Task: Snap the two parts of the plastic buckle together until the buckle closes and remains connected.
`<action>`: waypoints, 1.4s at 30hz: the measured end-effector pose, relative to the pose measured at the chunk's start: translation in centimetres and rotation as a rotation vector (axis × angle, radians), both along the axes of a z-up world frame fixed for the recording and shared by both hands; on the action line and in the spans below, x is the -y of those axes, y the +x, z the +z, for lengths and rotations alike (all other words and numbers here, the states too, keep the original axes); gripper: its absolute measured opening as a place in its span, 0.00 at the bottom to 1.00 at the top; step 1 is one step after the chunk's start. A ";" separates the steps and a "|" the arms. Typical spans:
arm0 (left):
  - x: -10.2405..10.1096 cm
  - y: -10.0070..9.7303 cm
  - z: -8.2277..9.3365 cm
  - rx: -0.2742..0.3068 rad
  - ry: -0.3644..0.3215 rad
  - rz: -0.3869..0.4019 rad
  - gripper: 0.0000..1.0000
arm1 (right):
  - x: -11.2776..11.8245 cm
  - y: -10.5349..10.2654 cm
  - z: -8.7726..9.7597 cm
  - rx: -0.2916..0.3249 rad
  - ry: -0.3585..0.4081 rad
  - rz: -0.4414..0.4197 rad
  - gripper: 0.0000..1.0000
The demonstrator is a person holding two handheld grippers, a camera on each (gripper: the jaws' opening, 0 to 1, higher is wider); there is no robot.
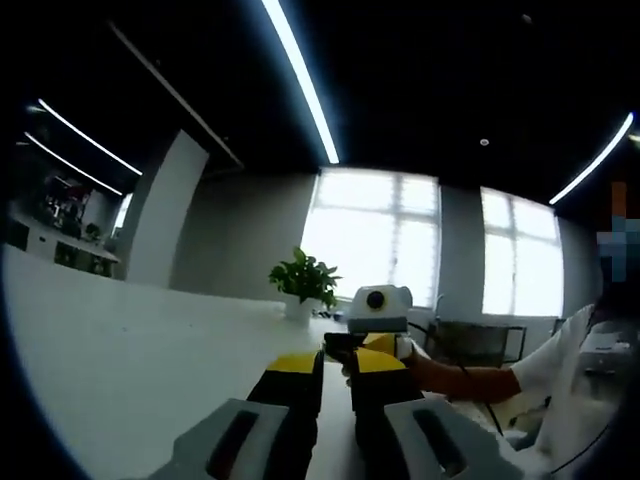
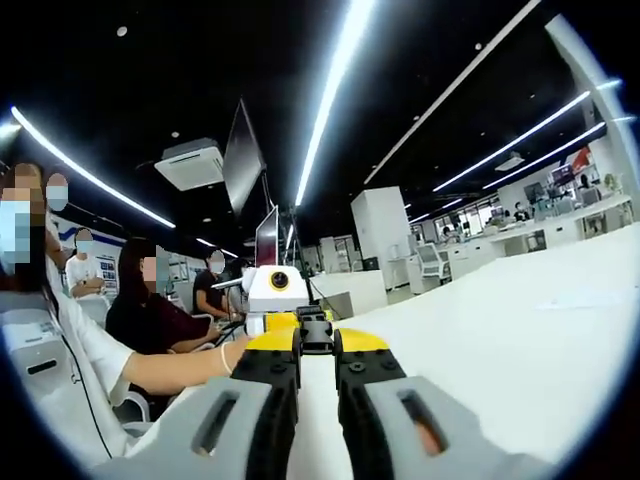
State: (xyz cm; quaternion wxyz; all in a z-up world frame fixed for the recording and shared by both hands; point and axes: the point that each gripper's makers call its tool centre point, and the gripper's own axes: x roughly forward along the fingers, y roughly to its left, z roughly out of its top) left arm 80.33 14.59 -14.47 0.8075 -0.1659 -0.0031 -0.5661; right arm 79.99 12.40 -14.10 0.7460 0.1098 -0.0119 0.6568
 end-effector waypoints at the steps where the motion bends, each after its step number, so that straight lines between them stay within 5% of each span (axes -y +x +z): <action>1: -0.2 0.1 0.1 -0.005 -0.008 0.002 0.13 | 0.0 0.1 0.0 -0.002 0.000 -0.003 0.12; 14: 0.0 -0.3 0.9 -0.014 -0.068 -0.019 0.22 | -0.2 0.4 -0.1 -0.059 0.011 0.003 0.12; 26: 0.7 -0.3 0.0 -0.021 -0.031 -0.037 0.13 | -0.5 0.3 -0.5 -0.089 0.010 0.029 0.12; 31: 0.8 -0.8 0.2 -0.052 -0.058 -0.064 0.12 | -0.5 -0.2 -0.3 -0.097 0.014 0.043 0.12; 34: 0.9 -1.1 0.2 -0.099 -0.076 -0.102 0.12 | -0.5 -0.6 -0.2 -0.089 0.015 0.057 0.12; 38: 1.2 -1.9 0.3 -0.235 -0.161 -0.206 0.11 | -0.5 -1.3 0.1 -0.058 0.018 0.087 0.12; 42: 1.4 -1.8 -0.1 -0.256 -0.151 -0.217 0.11 | -0.5 -1.4 -0.6 -0.055 -0.017 0.103 0.12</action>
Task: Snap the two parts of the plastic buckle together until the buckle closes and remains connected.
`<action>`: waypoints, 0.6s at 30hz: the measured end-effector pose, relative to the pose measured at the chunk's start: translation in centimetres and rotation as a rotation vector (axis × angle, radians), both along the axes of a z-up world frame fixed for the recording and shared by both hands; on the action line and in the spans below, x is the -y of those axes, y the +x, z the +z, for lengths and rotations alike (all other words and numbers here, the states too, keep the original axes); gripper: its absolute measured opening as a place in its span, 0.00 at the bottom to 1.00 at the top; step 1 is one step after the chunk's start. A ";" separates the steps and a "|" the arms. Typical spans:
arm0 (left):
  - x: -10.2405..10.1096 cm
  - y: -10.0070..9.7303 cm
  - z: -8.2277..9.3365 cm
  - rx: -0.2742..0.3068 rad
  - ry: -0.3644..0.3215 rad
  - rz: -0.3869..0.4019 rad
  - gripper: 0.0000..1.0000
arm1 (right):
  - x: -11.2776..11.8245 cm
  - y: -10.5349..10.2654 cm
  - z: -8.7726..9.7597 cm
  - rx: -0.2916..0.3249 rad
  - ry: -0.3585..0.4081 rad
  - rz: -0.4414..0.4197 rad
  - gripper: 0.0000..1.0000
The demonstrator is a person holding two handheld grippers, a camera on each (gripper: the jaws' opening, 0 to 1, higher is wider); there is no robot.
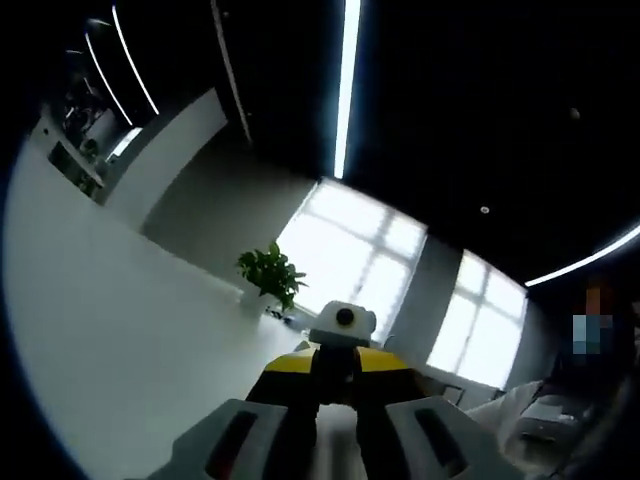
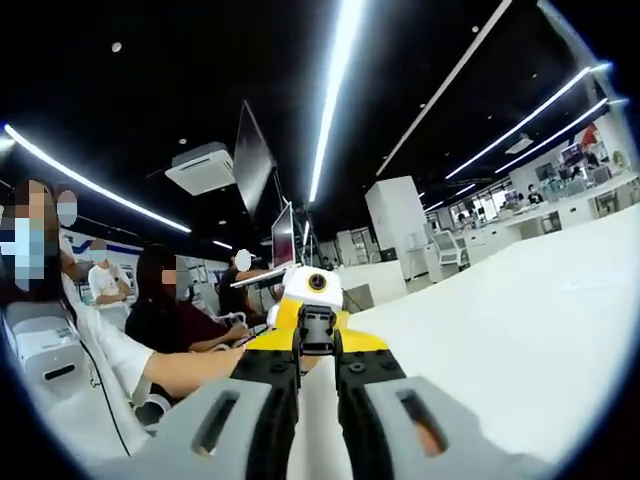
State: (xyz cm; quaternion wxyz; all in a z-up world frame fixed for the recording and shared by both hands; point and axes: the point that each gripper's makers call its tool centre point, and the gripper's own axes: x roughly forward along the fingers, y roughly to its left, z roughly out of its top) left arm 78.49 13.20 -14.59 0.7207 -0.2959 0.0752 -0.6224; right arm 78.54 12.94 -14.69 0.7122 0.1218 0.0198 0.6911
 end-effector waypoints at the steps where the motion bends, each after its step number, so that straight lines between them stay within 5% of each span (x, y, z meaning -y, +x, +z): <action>1: 0.0 0.0 -0.1 -0.007 0.008 -0.001 0.11 | 0.0 0.0 -0.1 0.000 -0.005 0.002 0.12; 4: 0.2 -0.2 -0.2 -0.049 0.010 -0.008 0.10 | -0.2 0.1 -0.4 -0.012 -0.005 0.011 0.12; 5: 0.3 -2.0 -0.4 -0.042 0.017 -0.103 0.00 | -0.1 1.7 -0.1 -0.032 0.015 -0.073 0.12; 6: 0.4 -1.7 -1.0 -0.048 0.046 -0.088 0.00 | -0.3 0.4 -0.2 -0.004 0.013 0.020 0.12; 7: 0.7 -0.2 -3.0 -0.060 0.163 0.017 0.00 | -0.6 0.0 0.4 -0.048 0.051 0.058 0.12; 8: 1.4 0.2 -4.7 -0.005 0.260 0.060 0.00 | -0.7 -0.5 0.4 -0.044 0.047 0.080 0.12; 9: 2.6 -0.5 -5.3 0.070 0.281 0.029 0.00 | -1.2 -0.7 0.0 0.011 0.003 0.068 0.12; 11: 2.7 -0.5 -5.6 0.038 0.305 0.021 0.00 | -1.4 -0.4 -0.5 0.056 -0.041 0.029 0.12; 13: 1.9 -0.1 -4.7 0.022 0.248 0.038 0.00 | -0.6 -0.1 -0.3 0.031 -0.009 0.035 0.12; 18: -1.4 1.5 -3.2 0.022 0.214 0.128 0.00 | 2.0 3.7 -0.9 -0.051 -0.005 -0.112 0.12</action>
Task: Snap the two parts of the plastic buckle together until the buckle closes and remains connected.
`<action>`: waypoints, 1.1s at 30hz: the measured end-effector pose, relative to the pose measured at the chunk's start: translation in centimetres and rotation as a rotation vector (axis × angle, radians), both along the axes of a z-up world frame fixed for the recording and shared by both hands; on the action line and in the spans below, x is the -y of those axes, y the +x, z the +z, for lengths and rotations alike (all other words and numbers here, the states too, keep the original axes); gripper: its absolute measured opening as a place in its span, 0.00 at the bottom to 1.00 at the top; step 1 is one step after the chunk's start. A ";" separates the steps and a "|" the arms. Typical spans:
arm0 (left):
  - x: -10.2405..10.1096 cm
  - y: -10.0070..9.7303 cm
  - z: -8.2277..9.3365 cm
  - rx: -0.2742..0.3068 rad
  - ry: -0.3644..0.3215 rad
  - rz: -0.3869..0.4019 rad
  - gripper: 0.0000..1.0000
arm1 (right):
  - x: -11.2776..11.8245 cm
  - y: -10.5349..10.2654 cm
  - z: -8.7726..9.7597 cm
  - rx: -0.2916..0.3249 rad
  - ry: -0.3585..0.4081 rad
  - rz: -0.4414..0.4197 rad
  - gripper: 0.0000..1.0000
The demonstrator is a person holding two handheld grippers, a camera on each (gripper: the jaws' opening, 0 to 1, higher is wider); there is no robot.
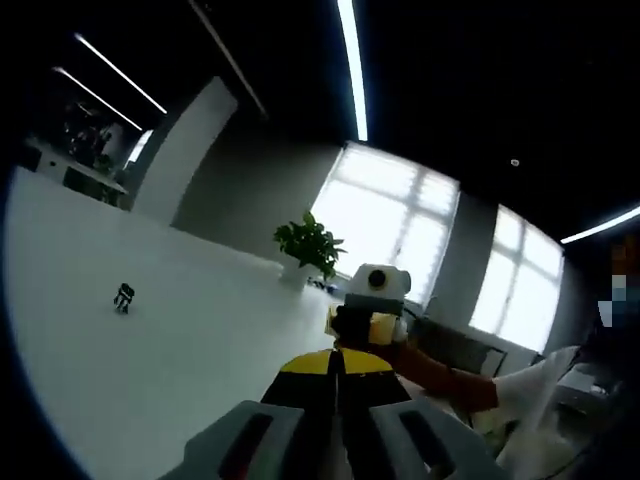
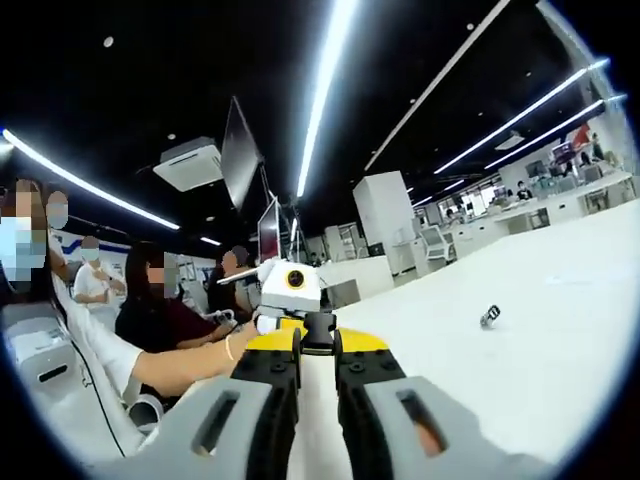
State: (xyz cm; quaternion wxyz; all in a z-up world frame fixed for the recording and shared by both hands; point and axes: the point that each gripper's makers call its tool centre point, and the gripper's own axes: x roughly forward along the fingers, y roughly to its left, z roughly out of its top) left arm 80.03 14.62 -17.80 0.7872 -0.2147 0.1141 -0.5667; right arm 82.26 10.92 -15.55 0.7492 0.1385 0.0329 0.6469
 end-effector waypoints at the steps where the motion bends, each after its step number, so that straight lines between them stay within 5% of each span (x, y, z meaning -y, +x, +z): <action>1: -0.6 0.7 0.6 0.028 -0.013 0.050 0.00 | 0.2 0.4 -0.2 -0.004 -0.011 -0.020 0.12; 8: -2.3 3.2 -0.7 0.025 0.091 0.203 0.00 | 0.1 0.8 -1.4 0.002 -0.078 -0.080 0.12; 14: -3.6 5.4 -2.3 0.110 0.287 0.368 0.00 | 1.0 2.9 -3.7 0.030 -0.231 -0.208 0.12; 17: -4.0 5.9 -2.3 0.122 0.298 0.416 0.00 | 1.3 3.5 -4.3 0.038 -0.269 -0.241 0.12; 21: -4.7 6.8 -2.7 0.119 0.332 0.476 0.13 | 1.8 4.4 -4.5 0.026 -0.286 -0.269 0.12; 33: -6.9 8.7 -5.1 0.144 0.566 0.658 0.25 | 3.0 5.9 -5.7 0.068 -0.396 -0.353 0.12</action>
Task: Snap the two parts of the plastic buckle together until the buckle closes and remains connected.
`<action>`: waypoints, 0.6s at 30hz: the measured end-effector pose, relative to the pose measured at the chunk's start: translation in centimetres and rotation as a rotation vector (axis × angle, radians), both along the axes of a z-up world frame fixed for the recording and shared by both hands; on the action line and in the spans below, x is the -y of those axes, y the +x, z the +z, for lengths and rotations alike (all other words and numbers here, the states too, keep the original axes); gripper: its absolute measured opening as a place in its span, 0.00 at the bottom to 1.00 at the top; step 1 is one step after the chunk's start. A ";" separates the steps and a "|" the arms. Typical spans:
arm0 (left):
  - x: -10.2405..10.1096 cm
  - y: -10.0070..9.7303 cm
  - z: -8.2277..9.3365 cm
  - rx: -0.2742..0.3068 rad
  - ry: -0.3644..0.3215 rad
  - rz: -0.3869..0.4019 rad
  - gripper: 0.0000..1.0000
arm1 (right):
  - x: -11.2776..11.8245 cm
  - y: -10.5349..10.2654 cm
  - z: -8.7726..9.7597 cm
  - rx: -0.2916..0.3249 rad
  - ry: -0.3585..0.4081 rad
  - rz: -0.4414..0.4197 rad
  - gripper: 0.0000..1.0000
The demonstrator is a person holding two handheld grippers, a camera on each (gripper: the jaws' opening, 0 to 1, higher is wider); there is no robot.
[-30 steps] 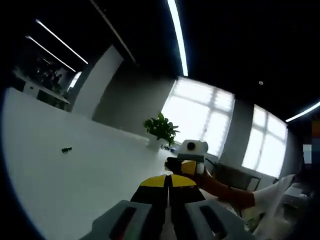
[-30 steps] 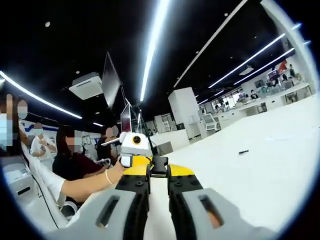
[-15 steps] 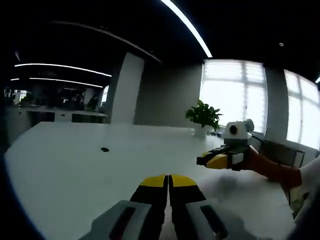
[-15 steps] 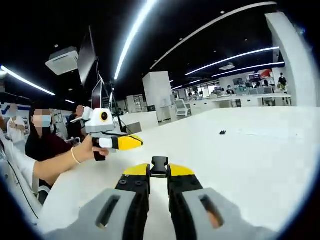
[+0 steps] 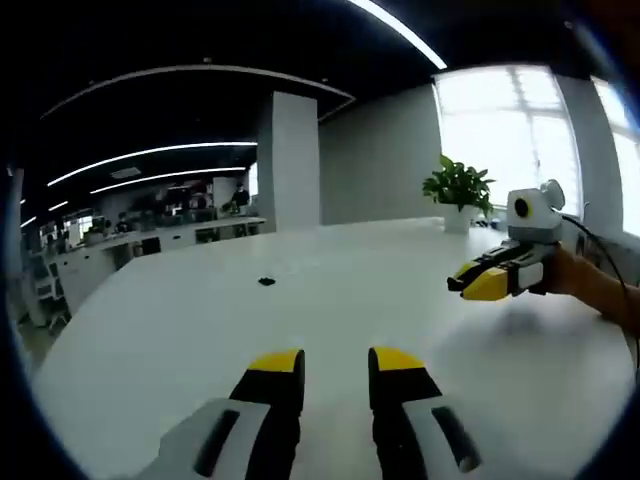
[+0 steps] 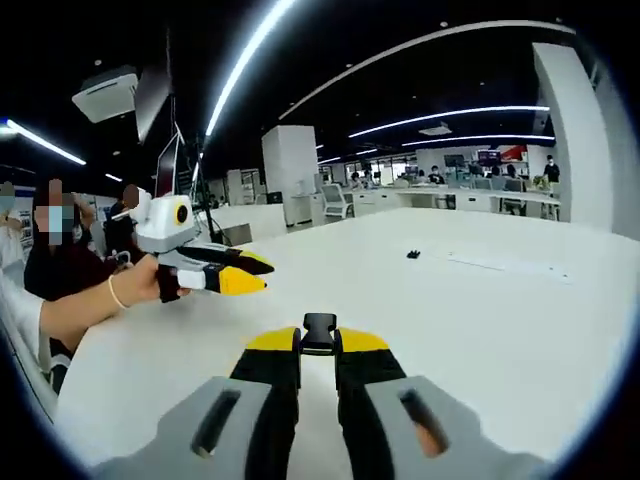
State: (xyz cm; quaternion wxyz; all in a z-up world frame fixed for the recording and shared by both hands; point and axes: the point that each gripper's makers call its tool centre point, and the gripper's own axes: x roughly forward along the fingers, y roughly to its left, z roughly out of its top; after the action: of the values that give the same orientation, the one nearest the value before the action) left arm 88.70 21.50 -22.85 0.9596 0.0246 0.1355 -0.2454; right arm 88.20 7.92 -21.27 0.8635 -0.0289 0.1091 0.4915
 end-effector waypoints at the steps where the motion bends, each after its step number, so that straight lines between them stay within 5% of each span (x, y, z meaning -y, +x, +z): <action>1: -0.3 0.1 0.1 0.002 -0.005 0.012 0.25 | 0.0 0.0 0.0 -0.001 0.001 -0.002 0.12; 5: -1.6 0.7 0.3 -0.010 -0.080 0.098 0.28 | 0.2 0.0 0.2 0.005 -0.015 -0.012 0.12; 9: -2.3 1.4 0.3 -0.037 -0.174 0.165 0.45 | 0.1 -0.2 0.5 -0.003 -0.010 -0.010 0.12; 13: -2.7 2.1 -0.5 -0.067 -0.172 0.213 0.47 | -0.1 -0.4 0.1 -0.053 0.028 -0.005 0.12; 18: -2.2 2.6 0.7 -0.072 -0.205 0.228 0.49 | 0.3 -0.7 -0.6 -0.067 0.007 0.003 0.12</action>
State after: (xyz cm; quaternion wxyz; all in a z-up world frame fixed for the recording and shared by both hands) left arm 91.34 23.70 -22.13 0.9732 -0.0980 0.1458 -0.1482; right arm 87.46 7.60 -21.85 0.8588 -0.0097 0.1364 0.4938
